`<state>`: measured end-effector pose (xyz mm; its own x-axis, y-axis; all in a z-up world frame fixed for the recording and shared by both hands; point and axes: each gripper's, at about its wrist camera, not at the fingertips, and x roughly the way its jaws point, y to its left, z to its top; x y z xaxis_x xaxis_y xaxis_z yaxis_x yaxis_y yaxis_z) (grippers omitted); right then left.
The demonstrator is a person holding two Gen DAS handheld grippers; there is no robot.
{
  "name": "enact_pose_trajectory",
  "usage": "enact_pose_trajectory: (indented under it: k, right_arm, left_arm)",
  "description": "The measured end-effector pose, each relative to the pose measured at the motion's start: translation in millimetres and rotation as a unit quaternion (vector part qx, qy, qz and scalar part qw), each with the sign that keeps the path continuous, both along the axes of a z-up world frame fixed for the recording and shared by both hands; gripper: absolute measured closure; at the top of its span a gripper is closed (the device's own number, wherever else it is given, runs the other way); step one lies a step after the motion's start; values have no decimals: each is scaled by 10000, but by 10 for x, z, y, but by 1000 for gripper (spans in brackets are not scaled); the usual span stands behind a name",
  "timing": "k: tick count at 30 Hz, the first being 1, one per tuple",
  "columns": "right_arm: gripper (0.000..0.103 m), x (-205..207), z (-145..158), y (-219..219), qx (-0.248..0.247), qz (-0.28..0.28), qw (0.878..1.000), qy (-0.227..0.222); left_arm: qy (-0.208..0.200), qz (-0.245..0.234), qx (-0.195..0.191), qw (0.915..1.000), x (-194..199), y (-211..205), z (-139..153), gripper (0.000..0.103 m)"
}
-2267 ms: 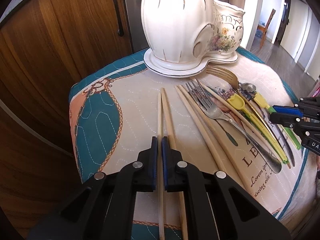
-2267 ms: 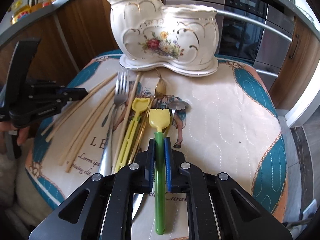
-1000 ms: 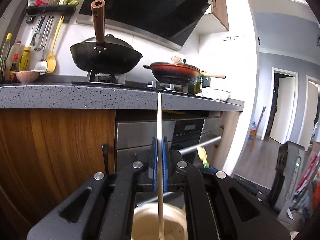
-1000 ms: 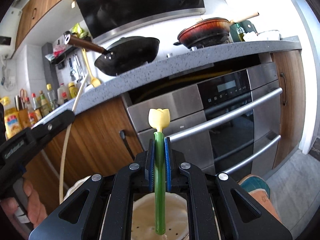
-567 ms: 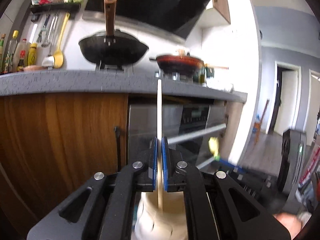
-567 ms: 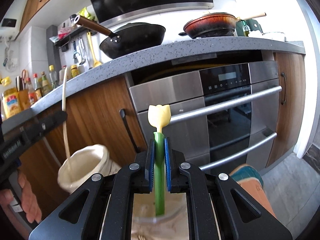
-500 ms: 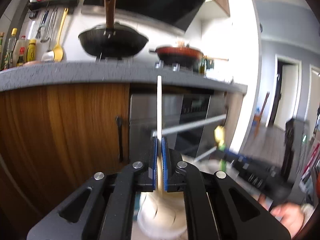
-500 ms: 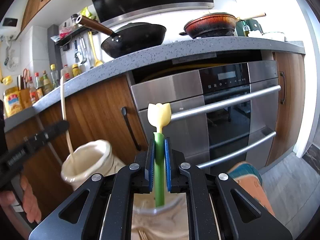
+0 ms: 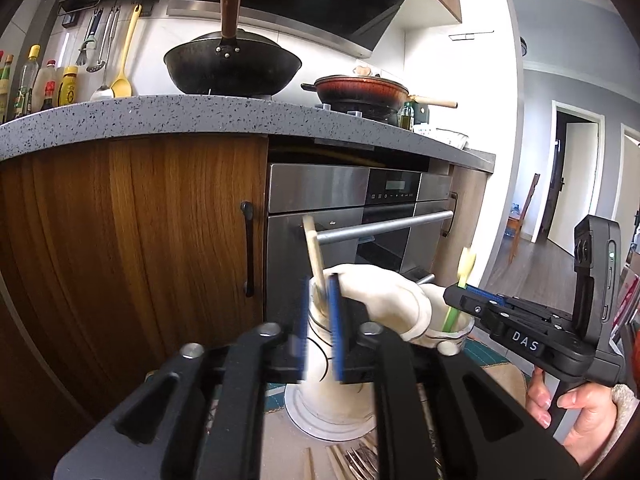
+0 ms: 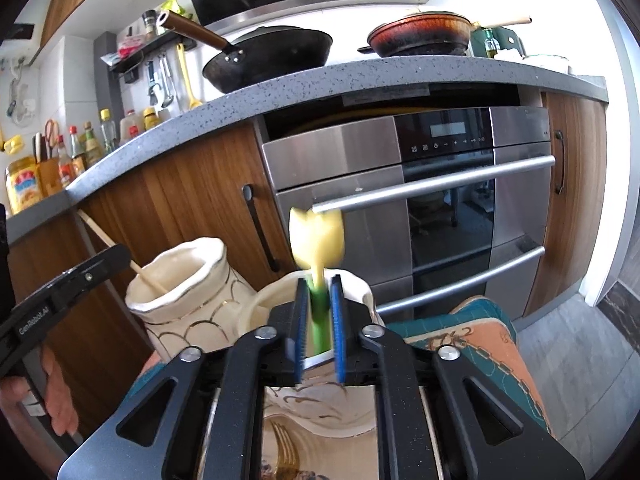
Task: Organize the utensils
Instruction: 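Open the left tool over the larger pot while the right tool releases the spatula into the smaller pot, then move both tools back down toward the utensils on the mat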
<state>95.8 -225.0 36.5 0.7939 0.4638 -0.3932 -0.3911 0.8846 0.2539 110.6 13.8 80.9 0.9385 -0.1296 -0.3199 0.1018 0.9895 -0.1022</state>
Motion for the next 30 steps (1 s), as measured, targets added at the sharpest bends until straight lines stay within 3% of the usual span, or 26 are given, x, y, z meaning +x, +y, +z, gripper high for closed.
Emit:
enact_pose_trajectory:
  k: [1, 2, 4, 7, 12, 14, 16, 23, 30]
  right_arm:
    - [75, -5, 3, -3, -7, -12, 10000, -19]
    - [72, -13, 7, -11, -8, -28, 10000, -38]
    - [68, -29, 24, -30, -12, -71, 9999, -70]
    - [48, -105, 71, -101, 71, -163, 9997, -195]
    - [29, -298, 120, -215, 136, -250, 9991, -307]
    - [21, -379, 103, -265, 179, -264, 9992, -257]
    - [13, -462, 76, -303, 166, -289, 9992, -219]
    - [6, -756, -80, -358, -134, -272, 9995, 22]
    - [5, -906, -252, -395, -393, -287, 9983, 331]
  left_arm:
    - [2, 13, -16, 10000, 0, 6, -1, 70]
    - [-36, 25, -35, 10000, -14, 7, -1, 64]
    - [-63, 41, -16, 10000, -36, 10, 8, 63]
    - [-84, 94, 39, 9999, -89, 14, 13, 54]
    - [25, 186, 49, 9998, -233, 57, -35, 39]
    - [64, 267, 70, 9996, -324, 79, -76, 24]
    - [123, 329, 99, 9993, -390, 106, -114, 16]
    - [766, 460, 208, 9958, -602, 201, -344, 10]
    - [1121, 498, 378, 9917, -772, 194, -515, 8]
